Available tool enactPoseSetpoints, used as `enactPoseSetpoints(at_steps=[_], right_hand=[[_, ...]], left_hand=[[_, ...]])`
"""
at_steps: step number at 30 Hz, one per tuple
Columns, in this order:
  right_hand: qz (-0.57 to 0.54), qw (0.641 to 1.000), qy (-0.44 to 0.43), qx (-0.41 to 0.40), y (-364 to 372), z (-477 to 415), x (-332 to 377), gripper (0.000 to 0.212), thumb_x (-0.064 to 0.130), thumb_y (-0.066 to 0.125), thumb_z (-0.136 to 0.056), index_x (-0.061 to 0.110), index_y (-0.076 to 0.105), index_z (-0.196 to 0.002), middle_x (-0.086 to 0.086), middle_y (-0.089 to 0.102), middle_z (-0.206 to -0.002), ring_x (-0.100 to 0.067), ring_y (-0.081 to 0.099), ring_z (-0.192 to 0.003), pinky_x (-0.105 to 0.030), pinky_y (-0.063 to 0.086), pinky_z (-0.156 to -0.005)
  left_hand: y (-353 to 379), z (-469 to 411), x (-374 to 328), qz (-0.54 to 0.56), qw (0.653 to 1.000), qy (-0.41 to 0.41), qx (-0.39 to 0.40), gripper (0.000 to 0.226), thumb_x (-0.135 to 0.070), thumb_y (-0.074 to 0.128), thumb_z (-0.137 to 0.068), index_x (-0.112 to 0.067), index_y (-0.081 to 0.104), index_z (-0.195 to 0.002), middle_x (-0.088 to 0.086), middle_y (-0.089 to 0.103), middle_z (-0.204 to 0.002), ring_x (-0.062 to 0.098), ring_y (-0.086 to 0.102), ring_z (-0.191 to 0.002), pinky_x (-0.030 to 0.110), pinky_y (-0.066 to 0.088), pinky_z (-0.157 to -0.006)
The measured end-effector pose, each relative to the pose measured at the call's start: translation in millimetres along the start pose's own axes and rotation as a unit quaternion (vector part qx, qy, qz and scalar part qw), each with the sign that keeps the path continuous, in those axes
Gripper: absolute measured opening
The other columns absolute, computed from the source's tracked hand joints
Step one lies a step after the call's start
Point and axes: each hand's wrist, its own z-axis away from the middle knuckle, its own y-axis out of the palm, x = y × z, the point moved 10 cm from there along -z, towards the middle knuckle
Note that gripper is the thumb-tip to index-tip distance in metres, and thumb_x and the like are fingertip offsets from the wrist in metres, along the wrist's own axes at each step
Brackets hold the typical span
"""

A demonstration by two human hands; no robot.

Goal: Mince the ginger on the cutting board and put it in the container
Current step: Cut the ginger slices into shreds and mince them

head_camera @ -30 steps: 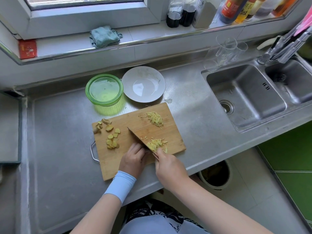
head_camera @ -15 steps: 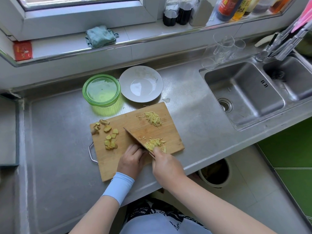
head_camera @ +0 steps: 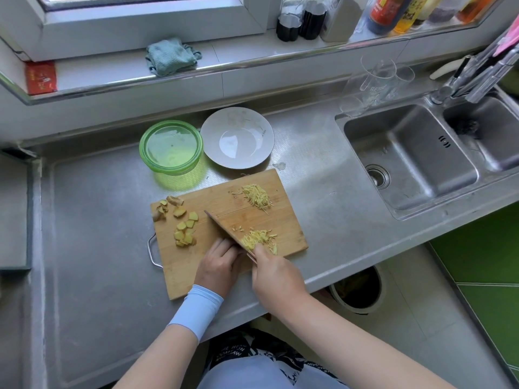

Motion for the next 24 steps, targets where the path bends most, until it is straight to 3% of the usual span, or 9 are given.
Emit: enactPoseSetpoints(at_steps=[3, 7, 9, 11, 14, 17, 24], right_hand=[[-0.01, 1.0, -0.007, -0.005, -3.3, 8.2, -4.8, 0.024, 0.022, 0.038, -0.104, 0.017, 0.039, -0.127, -0.009, 0.065, -0.099, -0.033, 0.064, -0.088, -0.036, 0.04, -0.063], [-0.007, 1.0, -0.002, 0.008, 2.7, 29.7, -19.7, 0.045, 0.024, 0.037, -0.105, 0.02, 0.028, -0.148, -0.007, 0.068, -0.093, -0.028, 0.064, -0.084, -0.04, 0.05, -0.068], [-0.006, 1.0, 0.008, 0.014, 6.3, 27.6, -22.1, 0.049, 0.024, 0.037, -0.105, 0.019, 0.024, -0.152, -0.007, 0.069, -0.094, -0.028, 0.064, -0.085, -0.039, 0.05, -0.068], [-0.006, 1.0, 0.011, 0.009, 6.1, 17.6, -17.0, 0.042, 0.023, 0.037, -0.104, 0.018, 0.03, -0.146, -0.009, 0.068, -0.098, -0.031, 0.065, -0.089, -0.037, 0.044, -0.065], [-0.013, 1.0, 0.001, -0.004, -1.6, 5.7, -2.7, 0.016, 0.023, 0.038, -0.105, 0.017, 0.04, -0.119, -0.01, 0.066, -0.098, -0.033, 0.065, -0.088, -0.035, 0.038, -0.063], [-0.02, 1.0, -0.008, 0.0, -3.3, 5.4, 0.0, 0.011, 0.024, 0.038, -0.105, 0.017, 0.039, -0.113, -0.01, 0.065, -0.094, -0.034, 0.063, -0.084, -0.036, 0.037, -0.061], [-0.027, 0.999, 0.012, 0.014, 6.1, 30.0, -24.4, 0.044, 0.025, 0.038, -0.105, 0.021, 0.029, -0.148, -0.008, 0.068, -0.092, -0.03, 0.064, -0.083, -0.041, 0.052, -0.069]], left_hand=[[-2.3, -0.6, -2.1, 0.0, 1.0, 0.004, -0.008, 0.022, -0.016, 0.054, -0.093, -0.004, 0.069, -0.081, 0.011, 0.065, -0.086, 0.028, 0.056, -0.08, 0.036, 0.049, -0.065], [-5.3, -0.5, -3.3, 0.007, 1.0, 0.014, -0.024, 0.038, -0.022, 0.045, -0.103, -0.002, 0.069, -0.082, 0.013, 0.066, -0.088, 0.027, 0.057, -0.084, 0.034, 0.051, -0.067], [-1.9, 1.1, 0.8, 0.007, 1.0, 0.004, -0.013, 0.028, -0.018, 0.052, -0.099, -0.003, 0.068, -0.081, 0.012, 0.066, -0.088, 0.029, 0.059, -0.081, 0.037, 0.052, -0.064], [-0.2, 2.3, 2.3, 0.003, 1.0, -0.002, -0.005, 0.02, -0.014, 0.058, -0.093, -0.004, 0.067, -0.079, 0.011, 0.065, -0.085, 0.03, 0.059, -0.078, 0.038, 0.052, -0.061], [-2.3, 0.9, -0.3, -0.008, 1.0, 0.006, -0.004, 0.019, -0.015, 0.059, -0.092, -0.005, 0.067, -0.078, 0.009, 0.063, -0.081, 0.027, 0.057, -0.075, 0.038, 0.049, -0.06], [-3.4, -0.7, -2.6, -0.013, 1.0, 0.015, -0.003, 0.02, -0.015, 0.058, -0.093, -0.006, 0.068, -0.079, 0.009, 0.063, -0.081, 0.027, 0.056, -0.076, 0.037, 0.05, -0.061], [-2.4, 1.5, 0.3, -0.01, 1.0, 0.023, -0.014, 0.019, -0.011, 0.057, -0.093, -0.003, 0.069, -0.08, 0.011, 0.065, -0.085, 0.03, 0.061, -0.08, 0.039, 0.053, -0.06]])
